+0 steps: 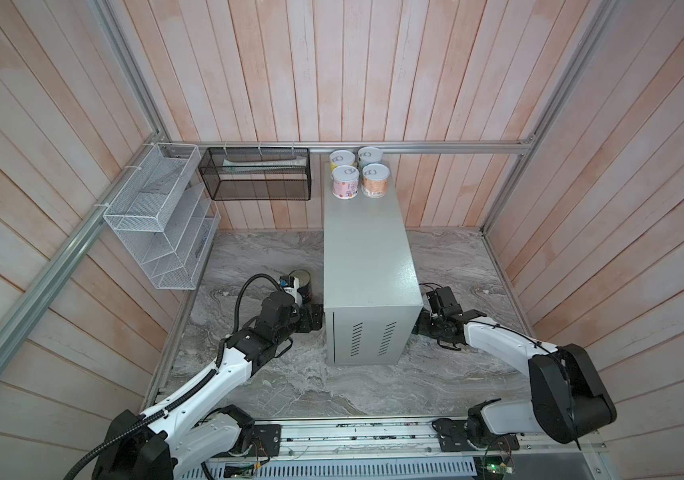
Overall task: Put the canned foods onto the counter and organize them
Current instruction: 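Close the right gripper around the teal can on the floor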
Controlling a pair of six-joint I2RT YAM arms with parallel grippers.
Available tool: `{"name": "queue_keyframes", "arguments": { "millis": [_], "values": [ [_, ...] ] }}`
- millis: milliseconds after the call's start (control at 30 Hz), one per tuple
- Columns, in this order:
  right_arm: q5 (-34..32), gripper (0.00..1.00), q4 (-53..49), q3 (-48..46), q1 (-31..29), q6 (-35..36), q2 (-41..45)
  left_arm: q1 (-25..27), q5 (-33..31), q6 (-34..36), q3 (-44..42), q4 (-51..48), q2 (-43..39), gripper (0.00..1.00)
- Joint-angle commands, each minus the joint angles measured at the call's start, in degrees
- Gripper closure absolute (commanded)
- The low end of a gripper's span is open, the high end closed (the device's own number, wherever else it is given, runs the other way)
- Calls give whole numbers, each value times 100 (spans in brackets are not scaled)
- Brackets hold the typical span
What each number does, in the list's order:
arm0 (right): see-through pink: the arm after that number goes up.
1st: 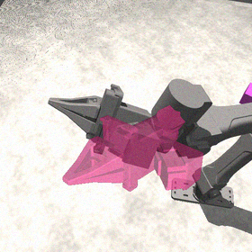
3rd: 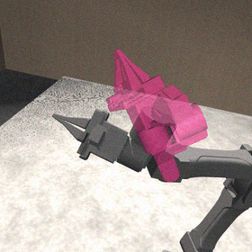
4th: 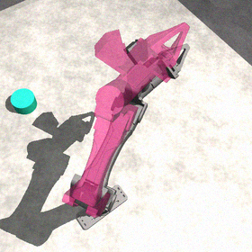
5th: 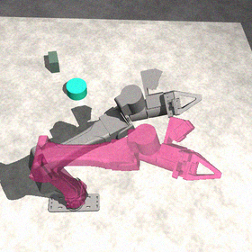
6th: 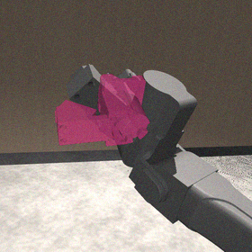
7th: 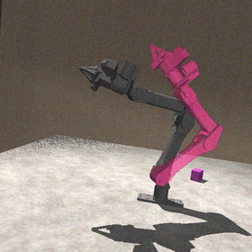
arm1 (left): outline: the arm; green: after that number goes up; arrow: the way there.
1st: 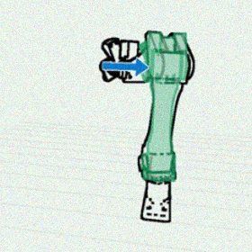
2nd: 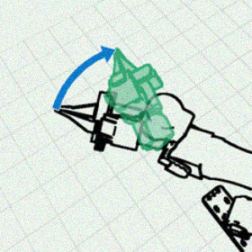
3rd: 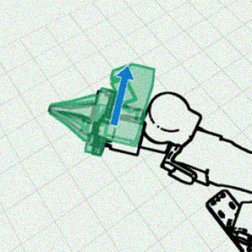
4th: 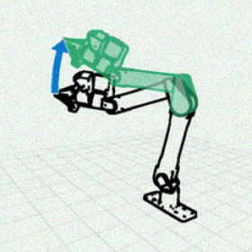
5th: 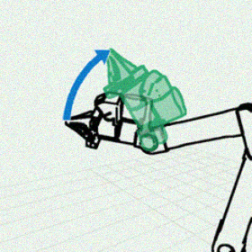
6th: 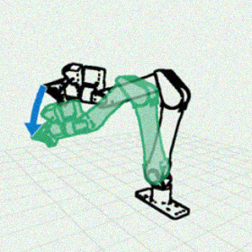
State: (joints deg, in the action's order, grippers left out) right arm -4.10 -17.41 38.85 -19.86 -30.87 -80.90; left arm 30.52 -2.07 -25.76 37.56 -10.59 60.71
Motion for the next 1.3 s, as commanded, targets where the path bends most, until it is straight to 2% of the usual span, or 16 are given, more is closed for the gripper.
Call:
{"name": "queue_keyframes", "arguments": {
  "millis": [0, 300, 433, 533, 600, 667, 1000, 1267],
  "values": [
    [3, 18, -53, -7, -9, -15, -233, 14, 47, -52, -15, 181, 11, 0],
    [-10, 19, 1, 35, -8, 20, -362, 15, -2, -36, -10, 171, 45, 0],
    [-16, 26, -34, 96, -8, 51, -395, 15, -22, -9, 24, 179, 85, 0],
    [-55, 43, -73, 110, -5, 97, -360, 14, -4, -13, 55, 184, 138, 0],
    [-47, 69, -101, 110, -7, 125, -339, 15, 3, -4, 64, 183, 153, 0],
    [-43, 99, -209, 143, -9, 147, -317, 13, -3, 4, 74, 175, 159, 0],
    [-68, 100, -1264, 566, -90, 443, 586, 15, 100, 119, 132, 121, 97, 0],
    [-166, 100, -2380, 1627, -75, 817, 1277, -1, 88, 222, 283, -4, 55, 0]
  ]
}}
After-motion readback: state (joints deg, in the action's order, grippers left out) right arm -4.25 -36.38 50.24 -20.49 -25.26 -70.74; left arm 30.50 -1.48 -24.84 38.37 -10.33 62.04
